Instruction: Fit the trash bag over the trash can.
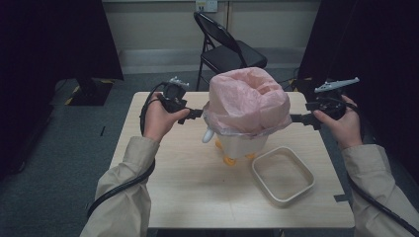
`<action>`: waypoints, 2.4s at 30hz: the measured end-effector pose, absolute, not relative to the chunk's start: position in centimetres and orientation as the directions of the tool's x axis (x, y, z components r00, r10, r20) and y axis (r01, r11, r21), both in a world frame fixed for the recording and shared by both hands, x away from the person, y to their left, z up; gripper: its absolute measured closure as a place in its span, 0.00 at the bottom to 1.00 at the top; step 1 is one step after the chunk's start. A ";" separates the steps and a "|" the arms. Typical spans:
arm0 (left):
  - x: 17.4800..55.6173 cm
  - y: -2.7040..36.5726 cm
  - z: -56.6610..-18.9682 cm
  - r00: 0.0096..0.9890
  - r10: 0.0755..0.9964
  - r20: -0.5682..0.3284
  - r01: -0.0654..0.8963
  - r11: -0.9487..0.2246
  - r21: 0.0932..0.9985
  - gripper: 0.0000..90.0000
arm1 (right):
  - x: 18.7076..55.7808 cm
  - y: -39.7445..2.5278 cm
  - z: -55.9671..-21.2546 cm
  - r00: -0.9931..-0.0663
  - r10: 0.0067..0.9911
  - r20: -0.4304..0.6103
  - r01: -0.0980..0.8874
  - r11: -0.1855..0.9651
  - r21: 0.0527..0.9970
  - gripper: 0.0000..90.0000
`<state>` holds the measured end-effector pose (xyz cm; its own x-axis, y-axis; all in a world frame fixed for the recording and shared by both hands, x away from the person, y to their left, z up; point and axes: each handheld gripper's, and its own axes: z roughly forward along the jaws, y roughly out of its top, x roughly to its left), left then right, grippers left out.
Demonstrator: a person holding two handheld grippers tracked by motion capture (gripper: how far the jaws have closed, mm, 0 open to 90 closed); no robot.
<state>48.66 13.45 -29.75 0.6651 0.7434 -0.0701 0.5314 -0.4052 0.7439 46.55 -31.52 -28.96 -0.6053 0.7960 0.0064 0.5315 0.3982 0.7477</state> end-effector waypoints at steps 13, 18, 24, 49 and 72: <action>45.0 15.3 -33.2 0.666 0.736 -0.125 0.565 -0.388 0.728 0.26 | 44.1 -29.7 -24.1 -0.657 0.753 0.014 0.484 0.408 0.774 0.18; 44.2 15.9 -35.1 0.661 0.735 -0.148 0.580 -0.377 0.722 0.25 | 44.0 -28.1 -22.3 -0.682 0.731 -0.010 0.450 0.431 0.782 0.18; 43.3 16.4 -38.2 0.667 0.728 -0.157 0.591 -0.388 0.707 0.25 | 44.5 -25.2 -20.1 -0.717 0.697 -0.016 0.419 0.449 0.790 0.18; 41.7 15.3 -46.1 0.704 0.671 -0.232 0.603 -0.392 0.695 0.21 | 49.4 -14.2 -21.2 -0.815 0.579 0.022 0.432 0.580 0.691 0.20; 40.5 16.1 -48.5 0.692 0.674 -0.258 0.611 -0.359 0.705 0.21 | 48.9 -12.8 -22.2 -0.811 0.584 0.019 0.457 0.613 0.645 0.23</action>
<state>40.47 16.09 -48.51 0.6923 0.6740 -0.2576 0.6115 -0.3585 0.7054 48.88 -12.77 -22.19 -0.8112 0.5844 0.0194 0.4570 0.6130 0.6445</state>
